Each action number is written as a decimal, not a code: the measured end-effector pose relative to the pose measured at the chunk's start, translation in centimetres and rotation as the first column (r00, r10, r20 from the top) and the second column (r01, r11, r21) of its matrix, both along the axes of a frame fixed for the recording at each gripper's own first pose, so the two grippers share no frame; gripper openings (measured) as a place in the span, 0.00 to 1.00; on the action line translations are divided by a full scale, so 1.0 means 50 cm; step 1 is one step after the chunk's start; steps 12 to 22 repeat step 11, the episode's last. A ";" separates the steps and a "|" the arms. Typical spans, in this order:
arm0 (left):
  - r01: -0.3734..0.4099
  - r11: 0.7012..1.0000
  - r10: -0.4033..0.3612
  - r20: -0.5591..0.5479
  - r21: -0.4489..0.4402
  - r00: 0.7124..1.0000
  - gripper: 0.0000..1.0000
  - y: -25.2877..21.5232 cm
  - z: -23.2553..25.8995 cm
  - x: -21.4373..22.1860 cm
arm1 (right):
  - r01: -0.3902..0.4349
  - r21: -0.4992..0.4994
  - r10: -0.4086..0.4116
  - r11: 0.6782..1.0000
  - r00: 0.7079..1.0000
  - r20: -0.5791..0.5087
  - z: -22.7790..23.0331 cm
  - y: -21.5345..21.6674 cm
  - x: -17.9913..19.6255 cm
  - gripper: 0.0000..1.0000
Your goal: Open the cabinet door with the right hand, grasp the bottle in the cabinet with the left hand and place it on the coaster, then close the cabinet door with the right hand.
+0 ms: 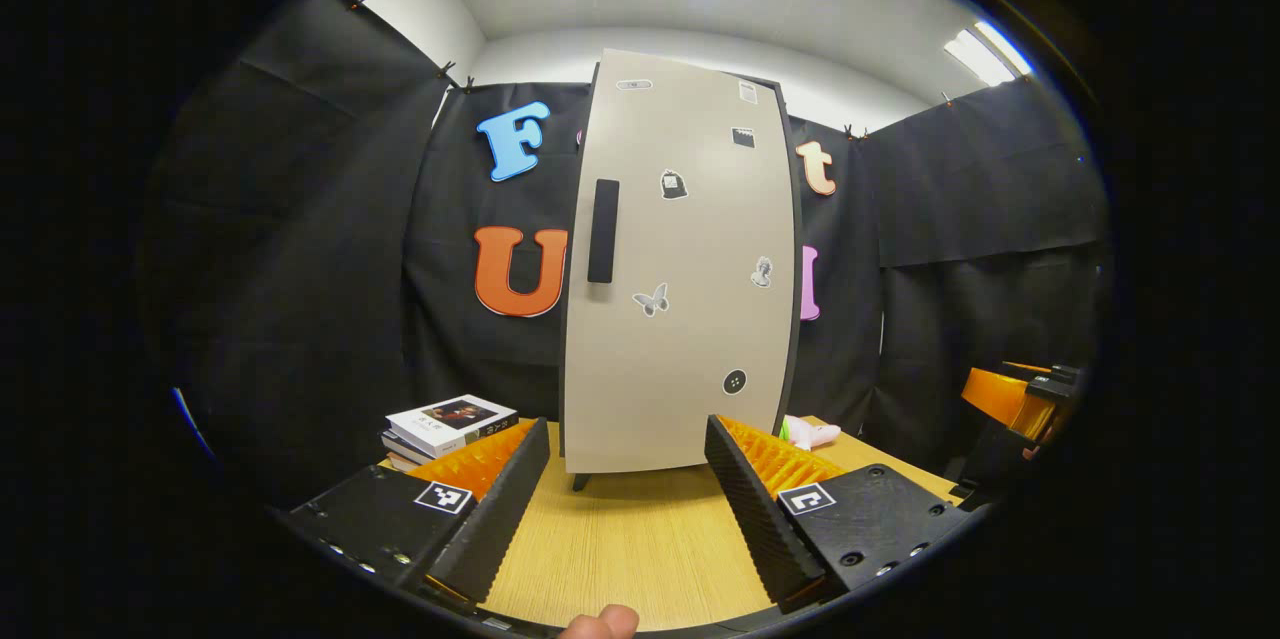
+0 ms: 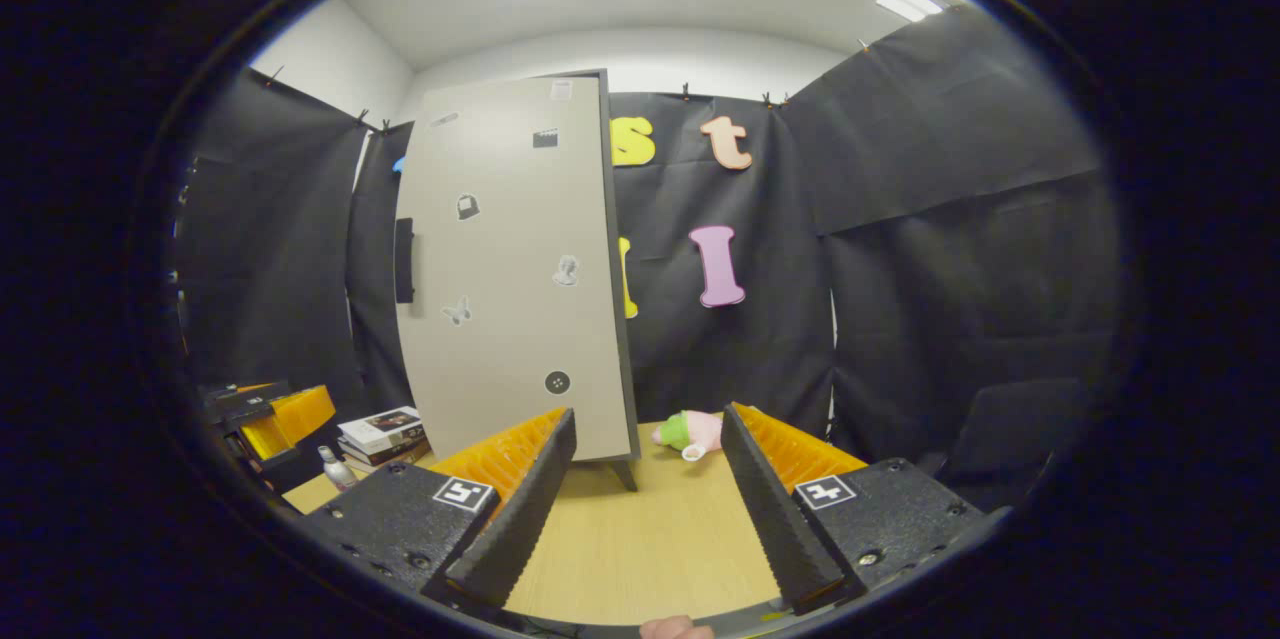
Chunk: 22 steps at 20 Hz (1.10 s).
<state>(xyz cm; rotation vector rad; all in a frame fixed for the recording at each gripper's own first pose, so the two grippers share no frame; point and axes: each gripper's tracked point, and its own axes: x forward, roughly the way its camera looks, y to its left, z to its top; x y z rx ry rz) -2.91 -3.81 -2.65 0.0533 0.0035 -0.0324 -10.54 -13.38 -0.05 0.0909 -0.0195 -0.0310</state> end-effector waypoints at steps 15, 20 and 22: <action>-0.035 0.999 0.035 0.009 -0.014 0.999 0.95 0.023 0.001 -0.008 | -0.025 -0.028 0.026 0.999 0.999 0.019 0.026 0.023 0.006 0.95; -0.035 0.999 0.035 0.009 -0.014 0.999 0.95 0.023 0.001 -0.008 | -0.025 -0.028 0.026 0.999 0.999 0.019 0.026 0.023 0.006 0.95; -0.035 0.999 0.035 0.009 -0.014 0.999 0.95 0.023 0.001 -0.008 | -0.025 -0.028 0.026 0.999 0.999 0.019 0.026 0.023 0.006 0.95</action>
